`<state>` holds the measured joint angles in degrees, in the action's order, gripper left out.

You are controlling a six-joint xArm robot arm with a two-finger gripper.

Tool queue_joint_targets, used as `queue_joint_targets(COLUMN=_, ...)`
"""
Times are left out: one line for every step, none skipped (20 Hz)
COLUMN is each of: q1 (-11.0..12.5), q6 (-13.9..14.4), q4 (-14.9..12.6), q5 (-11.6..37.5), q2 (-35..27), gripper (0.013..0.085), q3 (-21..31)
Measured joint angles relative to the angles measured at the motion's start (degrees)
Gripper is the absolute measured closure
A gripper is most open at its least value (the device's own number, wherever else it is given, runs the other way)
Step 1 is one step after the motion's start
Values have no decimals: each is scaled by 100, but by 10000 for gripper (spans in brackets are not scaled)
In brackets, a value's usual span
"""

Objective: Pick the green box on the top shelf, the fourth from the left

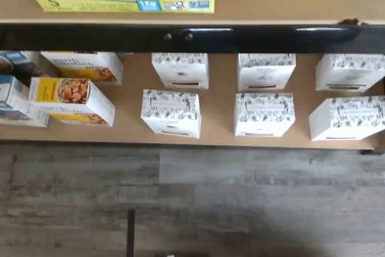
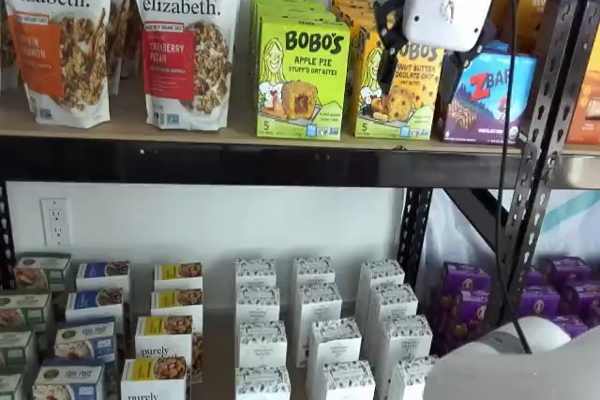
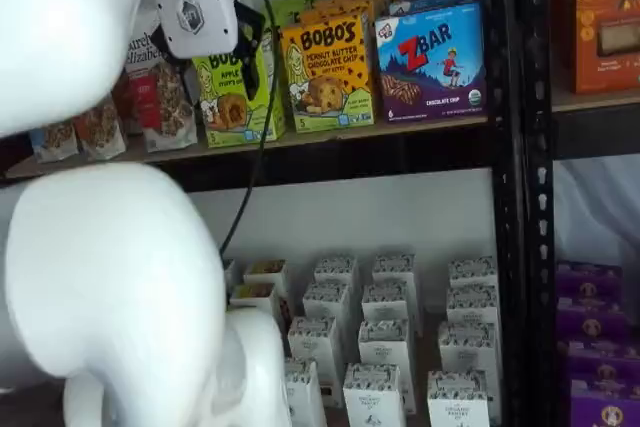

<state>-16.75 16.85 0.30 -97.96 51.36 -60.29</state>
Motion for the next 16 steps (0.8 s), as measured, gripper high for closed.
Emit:
queue_joint_targets(q1=-65, q6=57, q4=-26, q5=40, q2=-18, gripper=130, q3=-5)
queue_joint_targets(q1=-120, q6=105, q4=-51, q5=73, q2=-33, gripper=130, q3=-11)
queue_joint_targets(q1=-182, q6=160, q4=-74, q5=112, q2=-52, gripper=130, q3=-20)
queue_joint_targets(q1=-230, q6=204, q4=-95, q5=144, q2=-66, gripper=130, q3=-27)
queue_joint_targets(q1=-285, q6=254, q4=-118, q5=174, q2=-86, gripper=130, q3=-40)
queue_joint_targets(q1=-336, q6=300, q4=-137, q5=198, q2=-110, gripper=130, q3=-57)
queue_joint_targets(q1=-396, q6=354, q4=-167, q5=213, q2=-141, gripper=130, q3=-81)
queue_joint_targets(q1=-464, q6=415, q4=-207, q5=224, q2=-178, gripper=130, q3=-108)
queue_joint_targets(q1=-529, q6=472, q4=-255, q5=246, q2=-209, gripper=130, q3=-128)
queue_joint_targets(q1=-615, q6=545, q4=-340, q5=278, q2=-238, gripper=130, q3=-142)
queue_joint_targets(q1=-678, q6=600, q4=-397, q5=324, q2=-259, gripper=130, q3=-149)
queue_joint_targets(q1=-760, q6=672, q4=-475, q5=381, q2=-286, gripper=130, q3=-155)
queue_joint_targets(q1=-818, q6=723, q4=-534, q5=417, q2=-304, gripper=130, q3=-159)
queue_joint_targets(q1=-880, q6=781, q4=-599, q5=462, q2=-326, gripper=130, q3=-163)
queue_joint_targets(q1=-940, q6=837, q4=-665, q5=521, q2=-351, gripper=130, q3=-164)
queue_joint_targets(q1=-987, q6=883, q4=-725, q5=588, q2=-374, gripper=130, q3=-163)
